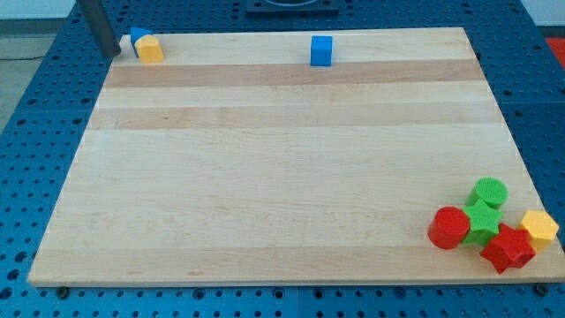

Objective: Push the blue triangle to the left of the blue cube

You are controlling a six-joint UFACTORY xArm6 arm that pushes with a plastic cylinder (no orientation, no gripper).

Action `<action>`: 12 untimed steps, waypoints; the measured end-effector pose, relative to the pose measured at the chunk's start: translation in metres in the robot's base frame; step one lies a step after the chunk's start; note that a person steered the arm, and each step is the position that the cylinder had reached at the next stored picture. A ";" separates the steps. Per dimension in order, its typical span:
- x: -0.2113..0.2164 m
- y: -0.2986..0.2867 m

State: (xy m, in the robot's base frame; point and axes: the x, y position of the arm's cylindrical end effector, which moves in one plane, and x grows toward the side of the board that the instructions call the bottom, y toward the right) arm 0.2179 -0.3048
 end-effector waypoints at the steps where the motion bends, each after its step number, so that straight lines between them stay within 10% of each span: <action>1: -0.014 0.002; 12: -0.006 0.218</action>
State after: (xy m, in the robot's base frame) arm 0.2121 -0.0868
